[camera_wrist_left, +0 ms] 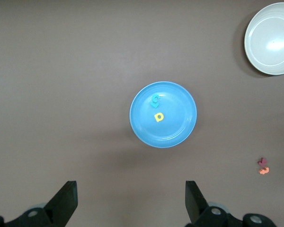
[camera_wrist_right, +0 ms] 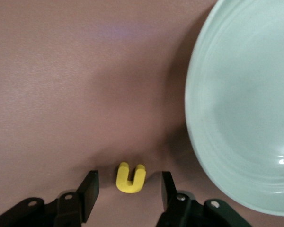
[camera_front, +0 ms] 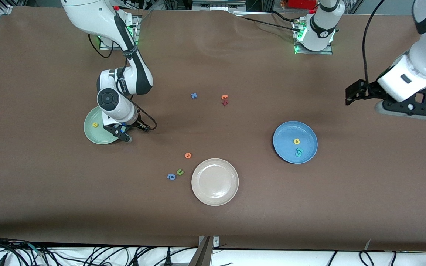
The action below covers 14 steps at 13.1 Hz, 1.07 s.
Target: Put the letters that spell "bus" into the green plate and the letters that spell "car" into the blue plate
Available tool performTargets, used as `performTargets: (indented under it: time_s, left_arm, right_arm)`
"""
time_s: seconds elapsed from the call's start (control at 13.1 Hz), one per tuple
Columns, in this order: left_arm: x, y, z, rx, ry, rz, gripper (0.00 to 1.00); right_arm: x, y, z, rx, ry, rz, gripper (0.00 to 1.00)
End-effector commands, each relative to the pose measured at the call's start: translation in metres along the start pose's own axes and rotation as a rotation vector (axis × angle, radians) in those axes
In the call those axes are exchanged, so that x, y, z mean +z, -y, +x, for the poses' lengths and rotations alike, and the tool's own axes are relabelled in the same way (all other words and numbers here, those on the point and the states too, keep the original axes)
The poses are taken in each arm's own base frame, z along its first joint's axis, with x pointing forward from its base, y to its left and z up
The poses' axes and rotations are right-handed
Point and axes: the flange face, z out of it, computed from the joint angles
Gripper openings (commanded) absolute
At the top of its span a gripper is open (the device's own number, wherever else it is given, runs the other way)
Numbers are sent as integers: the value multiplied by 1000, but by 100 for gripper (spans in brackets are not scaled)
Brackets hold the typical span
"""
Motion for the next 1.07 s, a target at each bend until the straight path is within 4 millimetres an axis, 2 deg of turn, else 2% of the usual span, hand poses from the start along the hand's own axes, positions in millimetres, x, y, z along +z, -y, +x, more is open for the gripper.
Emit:
performTargets:
  time_s: [0.0,0.23,0.31,0.38,0.69,0.77,0.92,1.0]
  left_arm:
    - [-1,-18,-32,62,-14,88,100]
    - [1,-17,-30,70,-11,87,100]
    - [-3,-16,-29,69,-23,85,100]
    - [-3,-17,-29,67,-23,85,100]
    - [-13,-21,-33,77,-4,85,100]
    - [-14,-28,-33,83,-6,86,100]
    - [-14,-28,-33,89,-5,86,100]
    - [-14,-28,-33,89,-5,84,100]
  right_arm:
    - [0,-13,-6,7,-26,31,62]
    - [2,-13,-7,8,-26,30,60]
    - [2,-13,-7,6,-26,30,49]
    - [2,-13,-7,6,-26,30,46]
    - [3,-13,-7,11,-25,30,46]
    - [3,-13,-7,11,-25,30,42]
    - [2,-13,-7,9,-24,30,16]
    - [3,-13,-8,8,-23,28,9]
